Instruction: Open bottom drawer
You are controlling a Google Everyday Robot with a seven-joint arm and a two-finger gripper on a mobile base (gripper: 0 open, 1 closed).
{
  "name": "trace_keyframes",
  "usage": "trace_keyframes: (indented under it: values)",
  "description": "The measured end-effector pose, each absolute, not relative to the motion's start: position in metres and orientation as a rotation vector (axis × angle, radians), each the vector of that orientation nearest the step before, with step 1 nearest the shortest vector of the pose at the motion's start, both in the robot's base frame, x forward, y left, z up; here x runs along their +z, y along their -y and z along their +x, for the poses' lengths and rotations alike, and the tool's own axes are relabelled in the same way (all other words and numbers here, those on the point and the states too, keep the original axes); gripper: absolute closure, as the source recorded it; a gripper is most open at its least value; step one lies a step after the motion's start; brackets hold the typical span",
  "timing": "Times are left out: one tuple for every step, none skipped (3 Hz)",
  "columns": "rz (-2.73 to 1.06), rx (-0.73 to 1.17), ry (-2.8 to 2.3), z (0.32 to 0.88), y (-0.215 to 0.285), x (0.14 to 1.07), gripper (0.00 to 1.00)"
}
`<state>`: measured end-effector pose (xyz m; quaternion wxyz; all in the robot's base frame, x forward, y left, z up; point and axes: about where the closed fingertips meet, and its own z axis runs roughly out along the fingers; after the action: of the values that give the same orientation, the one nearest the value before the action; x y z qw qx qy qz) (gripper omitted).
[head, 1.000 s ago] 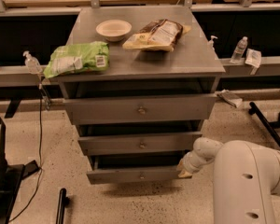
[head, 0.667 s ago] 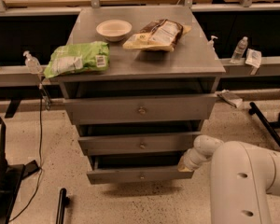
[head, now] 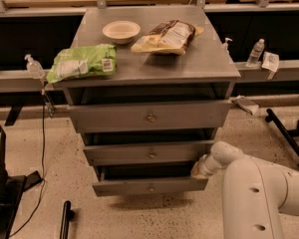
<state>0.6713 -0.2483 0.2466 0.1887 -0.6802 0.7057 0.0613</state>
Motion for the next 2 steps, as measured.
trace_keyframes:
  values:
    - [-1.836, 0.193, -1.976, 0.681, 0.242, 0.235, 1.0]
    - [-1.806, 0.203, -1.979, 0.676, 0.239, 0.216, 1.0]
